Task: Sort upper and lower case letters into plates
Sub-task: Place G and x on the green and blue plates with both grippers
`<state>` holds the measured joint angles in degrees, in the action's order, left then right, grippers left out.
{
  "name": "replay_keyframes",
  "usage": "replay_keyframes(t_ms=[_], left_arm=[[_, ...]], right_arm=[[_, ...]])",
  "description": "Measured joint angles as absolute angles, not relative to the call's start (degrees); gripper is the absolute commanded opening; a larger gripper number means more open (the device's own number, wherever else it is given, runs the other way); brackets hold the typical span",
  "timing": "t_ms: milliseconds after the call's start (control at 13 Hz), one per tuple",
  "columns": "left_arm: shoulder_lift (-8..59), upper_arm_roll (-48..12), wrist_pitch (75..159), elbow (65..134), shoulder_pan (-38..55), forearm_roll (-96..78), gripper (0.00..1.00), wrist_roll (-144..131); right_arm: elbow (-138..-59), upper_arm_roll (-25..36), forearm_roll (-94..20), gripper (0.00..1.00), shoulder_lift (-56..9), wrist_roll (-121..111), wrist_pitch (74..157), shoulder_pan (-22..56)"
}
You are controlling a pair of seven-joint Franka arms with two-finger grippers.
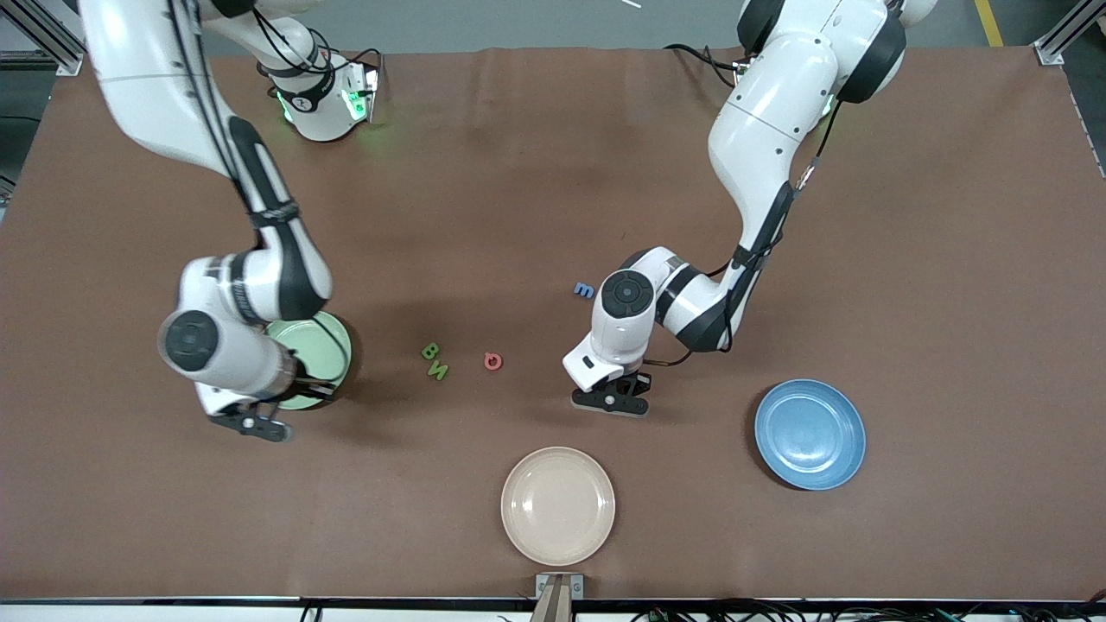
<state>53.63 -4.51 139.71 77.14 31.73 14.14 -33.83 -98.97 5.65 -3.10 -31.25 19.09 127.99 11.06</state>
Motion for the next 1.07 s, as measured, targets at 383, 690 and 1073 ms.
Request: replay_keyframes(t_ms=[383,690,1073], left_arm=[[50.55,-3.51,136.32,76.6,27.05,14.23,0.01,-29.42],[45.91,-3.47,133.36,79.51,16.21,14.23,0.01,-14.89],[42.97,-3.73,133.45,87.01,5.97,14.23,0.86,-3.91]], right_arm=[[-114.56,5.31,-3.1,0.71,-28.3,13.92,141.66,7.68],[-115.69,4.89,-3.13,1.0,-28.1,13.95,142.4,7.72],[-109.12,3.08,-3.23,1.0,-27.14,24.88,135.89,12.37]])
